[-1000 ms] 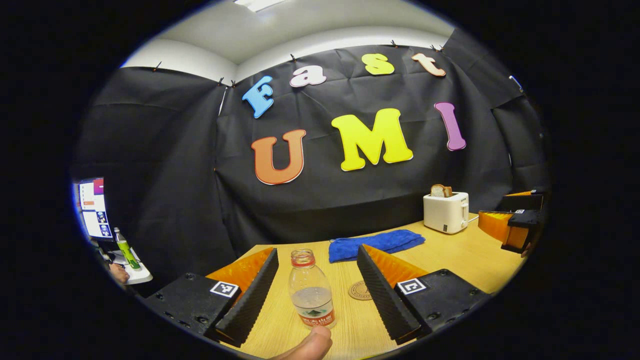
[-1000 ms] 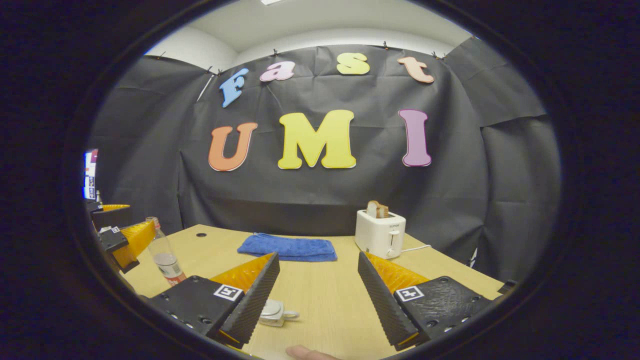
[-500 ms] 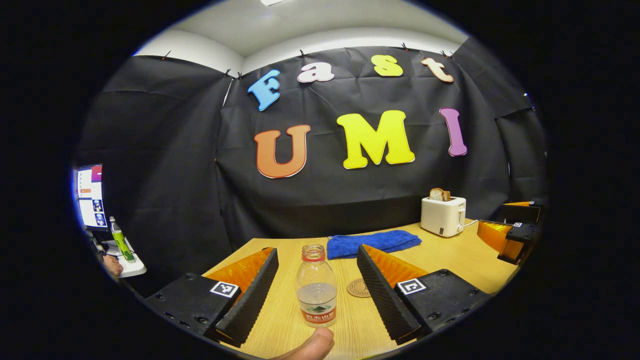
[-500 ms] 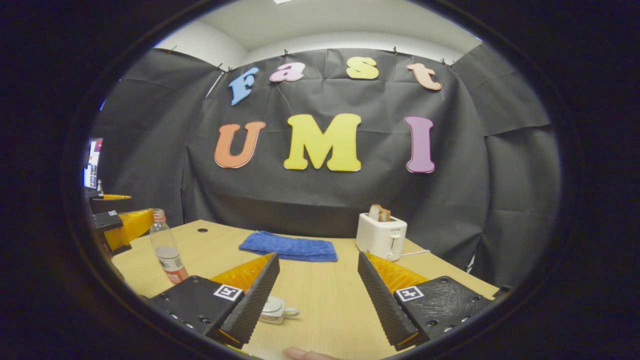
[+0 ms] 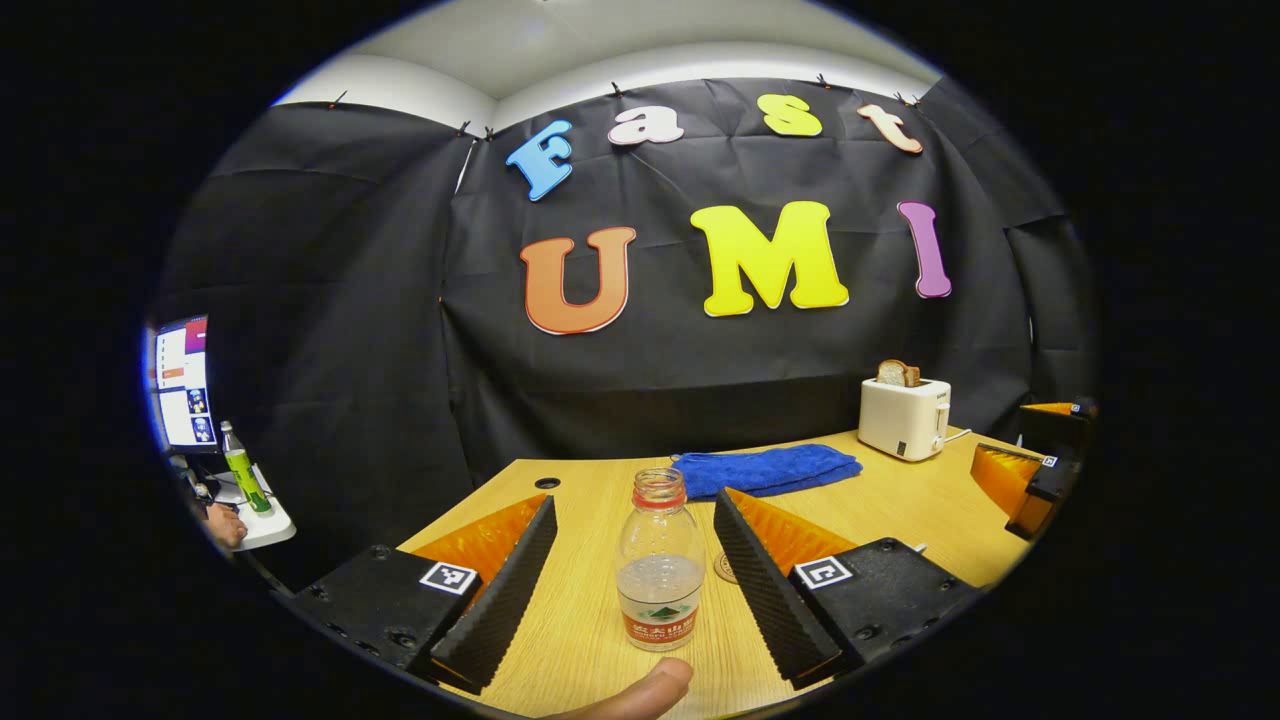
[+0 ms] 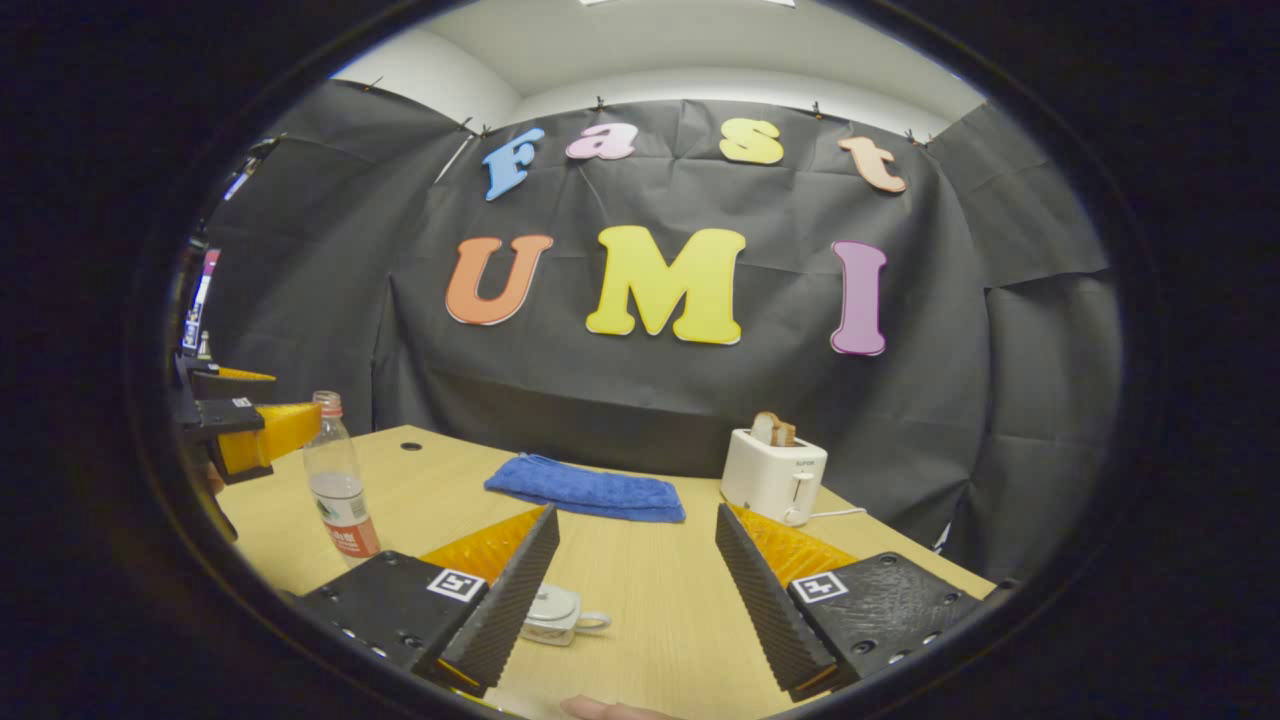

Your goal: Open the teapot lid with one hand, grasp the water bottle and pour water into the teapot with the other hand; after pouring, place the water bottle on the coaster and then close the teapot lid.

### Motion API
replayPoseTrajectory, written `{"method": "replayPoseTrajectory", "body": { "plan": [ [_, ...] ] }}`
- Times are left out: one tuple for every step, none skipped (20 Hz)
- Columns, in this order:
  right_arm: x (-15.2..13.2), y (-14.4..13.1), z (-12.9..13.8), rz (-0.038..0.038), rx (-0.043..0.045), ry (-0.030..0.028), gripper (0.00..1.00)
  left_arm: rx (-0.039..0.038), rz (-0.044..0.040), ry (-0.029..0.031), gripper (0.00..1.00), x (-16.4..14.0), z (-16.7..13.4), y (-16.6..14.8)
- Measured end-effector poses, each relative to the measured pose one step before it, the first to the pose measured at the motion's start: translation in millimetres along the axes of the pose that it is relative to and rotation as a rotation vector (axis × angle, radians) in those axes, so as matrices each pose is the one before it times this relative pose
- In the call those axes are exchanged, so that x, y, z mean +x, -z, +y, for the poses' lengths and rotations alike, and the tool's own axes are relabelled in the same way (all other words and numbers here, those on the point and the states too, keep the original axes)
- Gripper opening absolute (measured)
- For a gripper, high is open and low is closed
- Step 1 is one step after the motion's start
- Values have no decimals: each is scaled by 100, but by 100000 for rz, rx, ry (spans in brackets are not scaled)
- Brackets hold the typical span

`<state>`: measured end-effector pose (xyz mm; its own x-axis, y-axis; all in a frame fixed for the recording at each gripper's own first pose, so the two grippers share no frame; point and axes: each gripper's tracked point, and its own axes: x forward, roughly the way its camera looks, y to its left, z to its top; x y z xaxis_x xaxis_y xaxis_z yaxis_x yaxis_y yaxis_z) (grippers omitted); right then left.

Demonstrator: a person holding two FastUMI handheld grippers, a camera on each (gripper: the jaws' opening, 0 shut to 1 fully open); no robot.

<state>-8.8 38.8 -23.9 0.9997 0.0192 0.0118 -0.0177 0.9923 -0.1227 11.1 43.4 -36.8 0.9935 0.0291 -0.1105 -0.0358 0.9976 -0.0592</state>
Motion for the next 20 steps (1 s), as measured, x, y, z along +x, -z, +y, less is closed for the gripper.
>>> {"method": "replayPoseTrajectory", "body": {
  "plan": [
    [249, 478, 280, 887, -470, -42, 97, 197, 235, -238, 99, 10, 217, 119],
    [230, 447, 232, 711, -5, -44, 97, 180, 402, -241, 99, -4, 57, 129],
    [286, 408, 274, 661, 440, -345, 97, -178, 304, -393, 99, 150, 138, 211],
    [319, 568, 250, 641, 617, -233, 97, -610, 72, -569, 99, 109, 146, 4],
    [432, 601, 241, 839, 534, -45, 97, -647, 2, 39, 99, -59, -93, -88],
    [361, 681, 181, 899, 534, -217, 97, -542, 23, 435, 99, -54, -82, -22],
    [574, 725, 239, 1332, 1136, -757, 97, -186, 195, 266, 99, 60, 16, 69],
    [369, 576, 698, 609, 2194, -2668, 97, 244, 240, -150, 99, 40, 46, 110],
    [349, 603, 690, 995, 2432, -2961, 95, 209, 189, -212, 99, -5, 127, -25],
    [383, 527, 360, 413, 2169, -1945, 98, -31, 138, -213, 99, -45, 106, 40],
    [331, 257, 181, 118, 836, -606, 95, -137, 108, -274, 99, 72, 250, 148],
    [253, 392, 104, 91, 81, 251, 93, -191, -1, -542, 99, 84, 160, -23],
    [435, 250, -71, 305, -444, 909, 97, -204, 161, -808, 99, 30, 234, 5],
    [256, 401, 134, 720, -226, 235, 95, -196, 206, -592, 99, 85, 170, 17],
    [299, 212, 170, 470, 498, -293, 95, -157, 469, -193, 99, -81, 3, 125],
    [250, 204, 167, 504, 550, -212, 95, -77, 476, 103, 99, 60, -107, 187],
    [339, 214, 322, 558, 175, -396, 95, 37, 352, -91, 99, 141, 20, 69],
    [177, 324, 113, 399, -115, 357, 98, 290, 117, -251, 99, 125, 53, 55],
    [184, 182, 41, 306, -441, 635, 94, 520, -30, -118, 99, -2, -32, 113],
    [238, 149, 359, 232, -494, -747, 93, 458, -20, 30, 99, -10, -33, 59]
  ]
}}
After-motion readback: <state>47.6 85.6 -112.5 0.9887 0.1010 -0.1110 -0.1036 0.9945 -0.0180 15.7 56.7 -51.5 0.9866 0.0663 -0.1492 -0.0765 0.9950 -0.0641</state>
